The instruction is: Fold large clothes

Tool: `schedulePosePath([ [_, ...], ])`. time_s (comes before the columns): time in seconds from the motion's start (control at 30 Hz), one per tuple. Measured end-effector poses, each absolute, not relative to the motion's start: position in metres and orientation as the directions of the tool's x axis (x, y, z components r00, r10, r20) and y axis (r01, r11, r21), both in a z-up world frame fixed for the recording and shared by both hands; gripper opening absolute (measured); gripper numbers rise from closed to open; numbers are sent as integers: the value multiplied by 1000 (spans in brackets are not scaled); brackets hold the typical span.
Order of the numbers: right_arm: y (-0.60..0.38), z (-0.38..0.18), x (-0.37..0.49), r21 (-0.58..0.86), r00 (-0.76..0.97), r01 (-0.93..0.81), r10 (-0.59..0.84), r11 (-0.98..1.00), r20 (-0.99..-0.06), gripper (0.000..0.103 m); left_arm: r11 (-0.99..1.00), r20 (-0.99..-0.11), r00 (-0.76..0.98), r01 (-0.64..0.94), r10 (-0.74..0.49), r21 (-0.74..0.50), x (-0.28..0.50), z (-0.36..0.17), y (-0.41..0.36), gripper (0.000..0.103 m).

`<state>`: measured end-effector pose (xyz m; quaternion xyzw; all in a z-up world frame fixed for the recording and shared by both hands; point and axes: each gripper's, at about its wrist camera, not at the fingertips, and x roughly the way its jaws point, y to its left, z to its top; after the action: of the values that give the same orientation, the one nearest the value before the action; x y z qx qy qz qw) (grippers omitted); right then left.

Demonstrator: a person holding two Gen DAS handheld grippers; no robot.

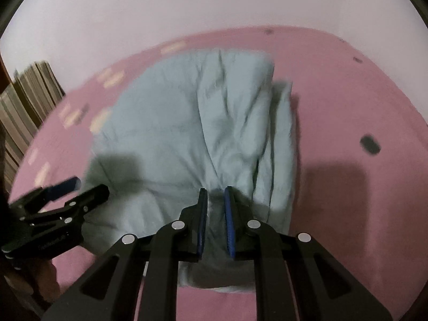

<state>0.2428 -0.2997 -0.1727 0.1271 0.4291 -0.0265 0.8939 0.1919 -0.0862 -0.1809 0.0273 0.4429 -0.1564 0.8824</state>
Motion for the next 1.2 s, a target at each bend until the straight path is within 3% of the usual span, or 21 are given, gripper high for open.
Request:
schedulePosePath([
  [0.23,-318,-133,291,183,690,170,15,968,-724,13,960,-739,627,265,-246,-94,250,-151,-100,73],
  [0.47,-324,-168,331,149,640,210,-20,966,-768,13,966,-803,557,245,-214,-88,289,-190,-124,74],
  [0.73,-330,-215,346,138,592,217,-18,966,-806,13,967,-800,578,255,-160,-9,288,-220,-138,81],
  [1.2,-326,-232,355,134,605,226,-31,965,-795,13,972,-804,575,235,-153,-17,303,-244,-137,86],
])
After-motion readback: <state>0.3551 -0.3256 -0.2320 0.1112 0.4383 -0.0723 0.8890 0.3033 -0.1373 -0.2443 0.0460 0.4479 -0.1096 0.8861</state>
